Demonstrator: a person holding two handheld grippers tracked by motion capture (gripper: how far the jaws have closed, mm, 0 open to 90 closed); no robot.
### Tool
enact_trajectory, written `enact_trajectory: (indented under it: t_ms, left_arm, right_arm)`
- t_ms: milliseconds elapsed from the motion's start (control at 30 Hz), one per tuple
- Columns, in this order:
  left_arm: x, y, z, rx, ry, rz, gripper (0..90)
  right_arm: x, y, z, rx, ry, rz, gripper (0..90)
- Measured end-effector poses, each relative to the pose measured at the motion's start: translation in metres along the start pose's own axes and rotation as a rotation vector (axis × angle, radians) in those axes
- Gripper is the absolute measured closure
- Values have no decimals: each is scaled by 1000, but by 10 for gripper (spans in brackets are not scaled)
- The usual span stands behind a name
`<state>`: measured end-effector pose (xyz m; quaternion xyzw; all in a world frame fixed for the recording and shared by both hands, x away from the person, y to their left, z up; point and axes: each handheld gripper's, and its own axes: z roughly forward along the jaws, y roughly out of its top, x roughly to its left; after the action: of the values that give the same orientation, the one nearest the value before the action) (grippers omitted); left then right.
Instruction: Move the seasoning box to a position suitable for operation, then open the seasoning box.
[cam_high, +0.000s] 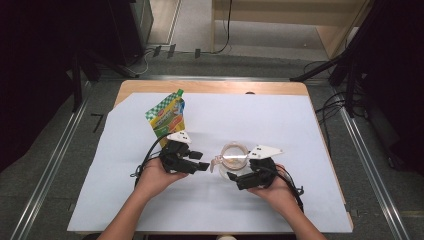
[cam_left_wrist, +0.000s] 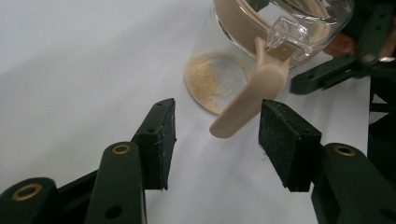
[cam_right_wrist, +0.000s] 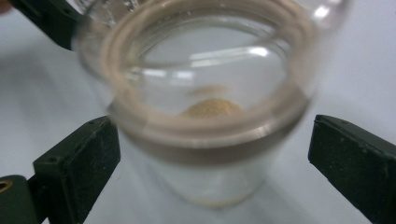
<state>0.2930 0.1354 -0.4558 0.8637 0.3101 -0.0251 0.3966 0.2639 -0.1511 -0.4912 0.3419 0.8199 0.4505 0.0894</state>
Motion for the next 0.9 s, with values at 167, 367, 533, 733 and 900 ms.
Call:
enact_trajectory:
  t_ms: [167, 367, 533, 733, 900]
  left_arm:
    - [0, 1, 1, -2, 6, 13, 523]
    - [0, 2, 5, 11, 30, 20, 568]
    - [3, 4, 10, 17, 52, -18, 566]
    - [6, 7, 14, 15, 43, -2, 729]
    - [2, 10, 22, 27, 11, 22, 848]
  right_arm:
    - [1, -6, -23, -10, 32, 26, 95]
    - [5, -11, -46, -23, 54, -33, 387]
    - [5, -12, -45, 2, 95, -34, 570]
    - [5, -10, -45, -7, 99, -18, 779]
    - [5, -9, -42, -3, 122, 13, 899]
